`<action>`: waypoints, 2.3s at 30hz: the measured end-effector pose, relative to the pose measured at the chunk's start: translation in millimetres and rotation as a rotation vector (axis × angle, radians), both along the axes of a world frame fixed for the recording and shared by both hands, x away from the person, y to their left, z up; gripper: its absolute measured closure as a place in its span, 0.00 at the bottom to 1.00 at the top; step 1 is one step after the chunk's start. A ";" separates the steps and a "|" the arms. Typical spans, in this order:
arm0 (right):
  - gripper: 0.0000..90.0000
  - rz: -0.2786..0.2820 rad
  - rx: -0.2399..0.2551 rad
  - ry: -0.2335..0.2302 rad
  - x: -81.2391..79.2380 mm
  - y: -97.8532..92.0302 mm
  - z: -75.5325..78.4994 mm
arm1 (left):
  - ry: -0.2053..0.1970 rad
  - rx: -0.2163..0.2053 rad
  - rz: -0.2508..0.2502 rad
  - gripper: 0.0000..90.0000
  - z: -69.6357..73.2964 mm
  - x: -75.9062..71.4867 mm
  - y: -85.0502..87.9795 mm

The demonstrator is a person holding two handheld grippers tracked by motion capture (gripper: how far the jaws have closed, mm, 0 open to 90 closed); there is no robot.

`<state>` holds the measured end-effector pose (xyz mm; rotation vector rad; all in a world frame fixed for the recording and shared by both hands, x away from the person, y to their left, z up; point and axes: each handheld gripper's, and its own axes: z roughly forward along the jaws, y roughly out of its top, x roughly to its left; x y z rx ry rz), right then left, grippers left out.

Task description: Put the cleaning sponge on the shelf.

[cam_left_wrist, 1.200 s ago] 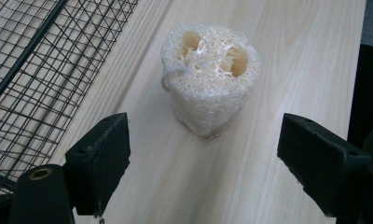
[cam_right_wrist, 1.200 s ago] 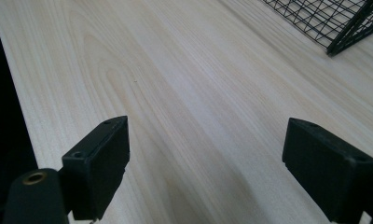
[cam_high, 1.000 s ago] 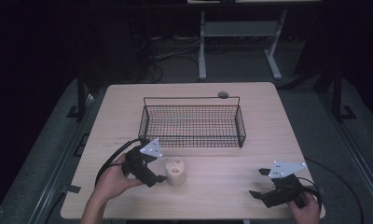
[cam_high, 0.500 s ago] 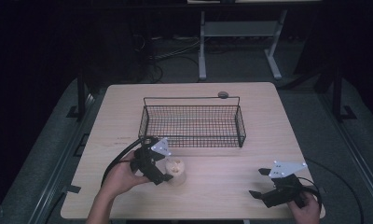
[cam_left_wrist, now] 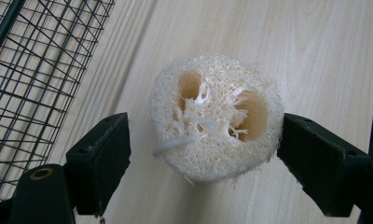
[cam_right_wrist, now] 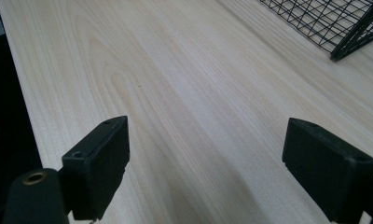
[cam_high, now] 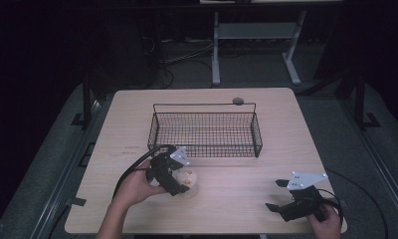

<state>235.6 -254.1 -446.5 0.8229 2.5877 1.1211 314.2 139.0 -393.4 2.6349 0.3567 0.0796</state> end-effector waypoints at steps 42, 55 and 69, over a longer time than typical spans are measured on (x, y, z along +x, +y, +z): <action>0.16 -0.004 0.013 0.000 -0.3 -1.5 0.5 | 0.047 0.010 -0.052 0.33 9.3 7.4 -14.4; 0.16 0.000 0.013 -0.003 0.2 -1.1 0.5 | 0.044 0.009 -0.071 0.33 33.1 18.0 -21.6; 0.16 0.005 0.006 0.000 -0.1 0.2 0.4 | 0.036 0.004 -0.066 0.33 61.5 34.2 -25.5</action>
